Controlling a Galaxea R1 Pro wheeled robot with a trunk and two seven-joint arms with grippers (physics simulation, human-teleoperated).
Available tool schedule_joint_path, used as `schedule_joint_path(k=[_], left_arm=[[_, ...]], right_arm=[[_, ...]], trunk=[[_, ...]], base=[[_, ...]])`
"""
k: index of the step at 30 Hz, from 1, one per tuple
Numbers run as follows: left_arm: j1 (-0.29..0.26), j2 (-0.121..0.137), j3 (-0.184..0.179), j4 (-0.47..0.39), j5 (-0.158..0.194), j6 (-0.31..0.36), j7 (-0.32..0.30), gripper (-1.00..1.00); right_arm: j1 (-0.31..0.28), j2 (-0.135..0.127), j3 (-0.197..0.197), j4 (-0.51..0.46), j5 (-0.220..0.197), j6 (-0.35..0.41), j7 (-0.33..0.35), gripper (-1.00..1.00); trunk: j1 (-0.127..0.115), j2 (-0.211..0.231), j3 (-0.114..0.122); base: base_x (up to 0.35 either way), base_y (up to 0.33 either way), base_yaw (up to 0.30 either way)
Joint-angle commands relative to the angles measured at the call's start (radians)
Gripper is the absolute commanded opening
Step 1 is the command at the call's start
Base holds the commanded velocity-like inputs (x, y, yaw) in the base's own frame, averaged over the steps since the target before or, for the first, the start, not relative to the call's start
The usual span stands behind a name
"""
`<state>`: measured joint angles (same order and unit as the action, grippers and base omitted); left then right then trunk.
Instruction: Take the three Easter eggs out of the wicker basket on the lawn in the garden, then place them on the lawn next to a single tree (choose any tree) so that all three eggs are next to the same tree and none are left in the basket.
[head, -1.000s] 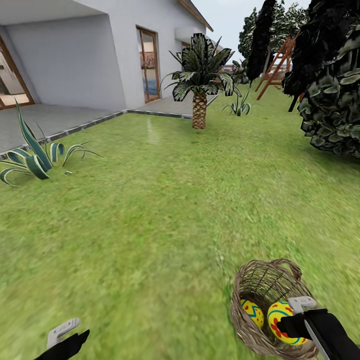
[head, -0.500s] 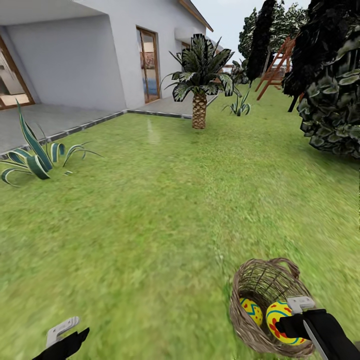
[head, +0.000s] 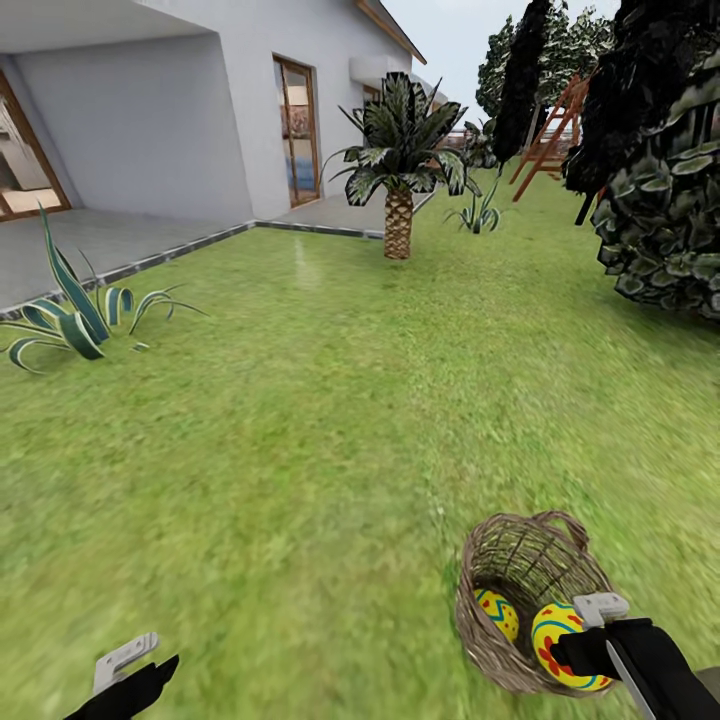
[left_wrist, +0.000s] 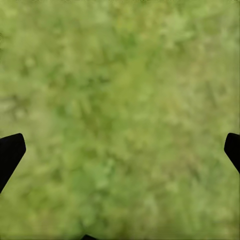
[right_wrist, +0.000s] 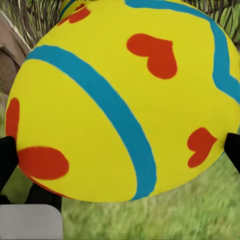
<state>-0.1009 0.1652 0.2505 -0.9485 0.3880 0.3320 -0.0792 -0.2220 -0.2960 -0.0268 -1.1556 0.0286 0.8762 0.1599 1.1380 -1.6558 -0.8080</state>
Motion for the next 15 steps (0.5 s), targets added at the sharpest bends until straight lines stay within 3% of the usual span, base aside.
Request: schedule_joint_path(k=[1,11,15], left_arm=[[0.000,0.000,0.003,-0.001,0.006,0.007,-0.004,1.00],[0.000,-0.001,0.002,0.005,0.005,0.007,-0.003,1.00],[-0.001,-0.001,0.002,0.004,0.006,0.007,-0.004,1.00]], right_arm=[[0.000,0.000,-0.001,-0.001,0.004,0.004,0.004,-1.00],[0.000,0.000,-0.002,-0.001,0.002,0.006,0.002,-1.00],[0.000,0.000,-0.002,-0.003,0.002,0.006,0.003,-1.00]], trunk=[[-0.004,0.007,0.002],[-0.042,0.077,0.036],[-0.058,0.105,0.049]], base=[[0.000,0.000,0.000],[-0.002,0.000,-0.084],[-0.273,0.000,-0.002]])
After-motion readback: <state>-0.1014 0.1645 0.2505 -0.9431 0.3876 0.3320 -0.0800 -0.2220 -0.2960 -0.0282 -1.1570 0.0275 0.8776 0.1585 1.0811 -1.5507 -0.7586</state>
